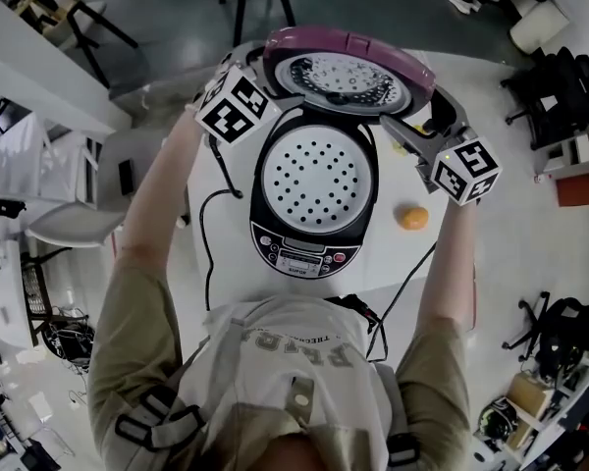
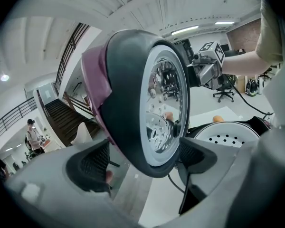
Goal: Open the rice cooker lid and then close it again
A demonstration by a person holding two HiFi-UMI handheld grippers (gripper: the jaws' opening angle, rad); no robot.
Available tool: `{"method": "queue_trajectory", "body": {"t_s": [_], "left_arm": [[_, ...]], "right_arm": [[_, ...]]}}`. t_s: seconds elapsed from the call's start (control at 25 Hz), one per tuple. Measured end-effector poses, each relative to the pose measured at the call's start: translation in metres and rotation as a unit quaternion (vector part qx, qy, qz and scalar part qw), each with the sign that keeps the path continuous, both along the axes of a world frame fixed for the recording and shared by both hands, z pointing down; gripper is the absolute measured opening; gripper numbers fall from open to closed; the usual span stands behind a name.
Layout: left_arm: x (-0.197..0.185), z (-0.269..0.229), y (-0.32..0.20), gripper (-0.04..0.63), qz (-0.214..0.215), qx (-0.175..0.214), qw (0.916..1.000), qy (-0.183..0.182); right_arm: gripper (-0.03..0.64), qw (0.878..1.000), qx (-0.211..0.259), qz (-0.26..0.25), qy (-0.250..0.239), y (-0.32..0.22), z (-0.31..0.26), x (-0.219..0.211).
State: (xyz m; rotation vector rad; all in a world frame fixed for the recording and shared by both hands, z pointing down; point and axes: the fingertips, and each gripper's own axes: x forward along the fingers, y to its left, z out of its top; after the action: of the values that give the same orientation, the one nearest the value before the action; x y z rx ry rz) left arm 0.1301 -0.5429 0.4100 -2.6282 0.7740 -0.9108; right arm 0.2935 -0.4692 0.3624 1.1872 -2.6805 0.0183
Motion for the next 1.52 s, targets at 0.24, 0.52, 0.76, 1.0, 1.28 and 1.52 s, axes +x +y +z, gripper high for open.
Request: {"method": "queue_trajectory", "body": {"t_s": [0.24, 0.52, 0.76, 1.0, 1.28, 1.52], "left_arm": [[0.004, -0.003, 0.003, 0.472, 0.009, -0.004, 0.9999, -0.011], [0.006, -0.001, 0.008, 0.472, 0.02, -0.002, 0.9996, -0.02], [0.006, -0.006, 0.013, 0.472, 0.023, 0.003, 0.9995, -0.021], [0.003, -0.005, 0.02, 0.472, 0.025, 0.001, 0.9993, -0.027], [-0.002, -0.003, 0.035, 0.472, 0.027, -0.003, 0.9991, -0.033], [-0.005, -0.001, 0.05, 0.482, 0.029, -0.004, 0.9991, -0.031]], "right_arm": [[0.436, 1.0, 0.003, -0.027, 0.008, 0.002, -0.004, -0.011], [0.436, 0.999, 0.003, -0.038, 0.017, 0.005, -0.001, -0.019], [0.445, 0.999, 0.002, -0.036, 0.022, 0.007, -0.001, -0.02], [0.454, 0.999, 0.002, -0.034, 0.031, 0.013, 0.0, -0.023], [0.457, 0.999, 0.002, -0.033, 0.041, 0.027, 0.0, -0.027], [0.457, 0.998, -0.001, -0.033, 0.053, 0.04, 0.004, -0.03]]}}
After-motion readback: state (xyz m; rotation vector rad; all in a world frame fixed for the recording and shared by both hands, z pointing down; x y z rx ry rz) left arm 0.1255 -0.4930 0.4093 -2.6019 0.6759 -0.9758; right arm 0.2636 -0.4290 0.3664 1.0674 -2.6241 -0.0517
